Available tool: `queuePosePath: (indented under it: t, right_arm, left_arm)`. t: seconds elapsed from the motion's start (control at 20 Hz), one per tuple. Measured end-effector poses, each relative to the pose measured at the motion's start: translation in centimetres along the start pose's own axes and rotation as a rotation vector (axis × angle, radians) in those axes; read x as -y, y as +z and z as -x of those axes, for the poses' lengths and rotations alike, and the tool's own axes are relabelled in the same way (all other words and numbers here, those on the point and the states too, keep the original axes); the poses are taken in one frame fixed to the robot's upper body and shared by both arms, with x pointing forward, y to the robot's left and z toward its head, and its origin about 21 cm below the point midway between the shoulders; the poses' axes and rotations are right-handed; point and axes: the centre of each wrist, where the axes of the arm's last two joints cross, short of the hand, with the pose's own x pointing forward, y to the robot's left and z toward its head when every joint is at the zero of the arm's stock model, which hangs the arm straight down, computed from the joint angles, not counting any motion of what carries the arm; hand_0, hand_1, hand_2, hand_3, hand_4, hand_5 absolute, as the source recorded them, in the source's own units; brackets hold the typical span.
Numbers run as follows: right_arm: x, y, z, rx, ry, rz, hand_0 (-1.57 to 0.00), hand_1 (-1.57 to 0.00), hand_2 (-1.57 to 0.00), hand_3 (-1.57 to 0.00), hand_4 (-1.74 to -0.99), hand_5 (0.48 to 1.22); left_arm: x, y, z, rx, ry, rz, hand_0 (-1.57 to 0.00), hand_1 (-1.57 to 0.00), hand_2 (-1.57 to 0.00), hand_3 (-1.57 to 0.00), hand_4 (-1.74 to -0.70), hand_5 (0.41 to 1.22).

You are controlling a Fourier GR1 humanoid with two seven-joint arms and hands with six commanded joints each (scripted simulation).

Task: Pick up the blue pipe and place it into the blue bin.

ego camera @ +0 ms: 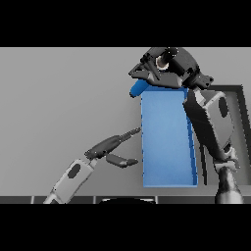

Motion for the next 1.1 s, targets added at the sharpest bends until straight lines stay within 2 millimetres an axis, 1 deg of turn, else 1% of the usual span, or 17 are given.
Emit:
queuePosePath:
  t: [0.05, 0.15, 0.2, 0.3, 0.35, 0.45, 0.5, 0.55, 0.6, 0.7, 0.75, 0.8, 0.9, 0.95, 1.0, 1.05, 1.1]
  right_arm:
    - [1.3, 0.1, 0.2, -0.022, -0.003, 0.058, -1.57, -1.57, -1.57, -1.57, -1.736, 1.135]
    - [3.7, 1.1, 2.0, -0.103, 0.03, 0.15, -1.57, -1.57, -1.57, -1.57, -1.738, 1.129]
    - [4.8, 1.8, 3.1, -0.148, 0.014, 0.203, -1.57, -1.57, -1.57, -1.57, -1.739, 1.124]
    - [6.5, 3.6, 5.2, -0.23, -0.004, 0.283, -1.57, -1.57, -1.57, -1.57, -1.74, 1.117]
    - [6.8, 4.3, 6.0, -0.257, -0.013, 0.315, -1.57, -1.57, -1.57, -1.57, -1.74, 1.121]
    - [7.1, 6.1, 8.5, -0.348, -0.038, 0.352, -1.57, -1.57, -1.57, -1.57, -1.74, 1.121]
    - [6.7, 6.7, 9.7, -0.396, -0.046, 0.379, -1.57, -1.57, -1.57, -1.57, -1.74, 1.12]
    - [7.0, 7.9, 10.7, -0.443, -0.057, 0.415, -1.57, -1.57, -1.57, -1.57, -1.741, 1.12]
    - [6.7, 8.4, 12.0, -0.49, -0.087, 0.437, -1.57, -1.57, -1.57, -1.57, -1.741, 1.12]
    - [6.5, 10.3, 13.8, -0.589, -0.126, 0.481, -1.57, -1.57, -1.57, -1.57, -1.741, 1.12]
    - [6.2, 11.2, 14.6, -0.63, -0.127, 0.488, -1.57, -1.57, -1.57, -1.57, -1.741, 1.122]
    - [6.3, 11.9, 15.5, -0.677, -0.134, 0.498, -1.57, -1.57, -1.57, -1.57, -1.694, 1.124]
    - [6.0, 12.6, 16.7, -0.743, -0.141, 0.496, -1.57, -1.57, -1.57, -1.57, -1.622, 1.121]
    - [6.0, 13.2, 17.3, -0.774, -0.134, 0.494, -1.57, -1.57, -1.57, -1.57, -1.591, 1.114]
    - [5.8, 13.9, 18.4, -0.826, -0.13, 0.488, -1.57, -1.57, -1.57, -1.33, -1.599, 1.11]
    - [5.7, 14.6, 19.5, -0.89, -0.137, 0.492, -1.56, -1.46, -1.39, -1.12, -1.547, 1.133]
    - [5.5, 15.1, 20.4, -0.948, -0.174, 0.524, -1.31, -1.17, -1.11, -0.9, -1.503, 1.15]
  left_arm:
    - [0.1, 0.0, -0.1, 0.003, 0.006, -0.003, 0.0, 0.0, 0.0, 0.0, -0.91, 0.49]
    - [-0.1, 0.4, 0.0, 0.003, 0.02, -0.013, 0.0, 0.0, 0.0, 0.0, -0.91, 0.487]
    - [-0.4, 0.3, 0.1, -0.01, 0.014, -0.015, 0.0, 0.0, 0.0, 0.0, -0.91, 0.489]
    - [-0.5, 0.0, 0.0, -0.022, 0.012, -0.021, 0.0, 0.0, 0.0, 0.0, -0.9, 0.489]
    - [-0.6, -0.1, 0.0, -0.02, 0.011, -0.02, 0.0, 0.0, 0.0, 0.0, -0.89, 0.487]
    - [-0.4, 0.0, 0.2, -0.019, 0.023, -0.017, 0.0, 0.0, 0.0, 0.0, -0.89, 0.478]
    - [-0.6, -0.2, 0.0, -0.02, 0.024, -0.019, 0.0, 0.0, 0.0, 0.0, -0.89, 0.474]
    - [-0.6, 0.0, 0.1, -0.012, 0.026, -0.021, 0.0, 0.0, 0.0, 0.0, -0.89, 0.473]
    - [-0.3, 0.0, 0.3, -0.016, 0.029, -0.013, 0.0, 0.0, 0.0, 0.0, -0.89, 0.47]
    - [-0.3, -0.3, 0.2, -0.017, 0.022, -0.019, 0.0, 0.0, 0.0, 0.0, -0.88, 0.464]
    - [-0.5, 0.1, 0.3, -0.006, 0.024, -0.026, 0.0, 0.0, 0.0, 0.0, -0.88, 0.463]
    - [-0.4, -0.1, 0.2, -0.008, 0.02, -0.023, 0.0, 0.0, 0.0, 0.0, -0.88, 0.463]
    - [-0.4, -0.1, 0.3, -0.017, 0.02, -0.018, 0.0, 0.0, 0.0, 0.0, -0.88, 0.462]
    - [-0.6, 0.2, 0.4, -0.009, 0.019, -0.022, 0.0, 0.0, 0.0, 0.0, -0.88, 0.46]
    - [-0.3, 0.1, 0.4, -0.016, 0.023, -0.02, 0.0, 0.0, 0.0, 0.0, -0.89, 0.457]
    - [-0.2, 0.1, 0.1, -0.004, 0.023, -0.022, 0.0, 0.0, 0.0, 0.0, -0.89, 0.455]
    - [0.0, -0.1, 0.2, -0.019, 0.022, -0.018, 0.0, 0.0, 0.0, 0.0, -0.89, 0.453]
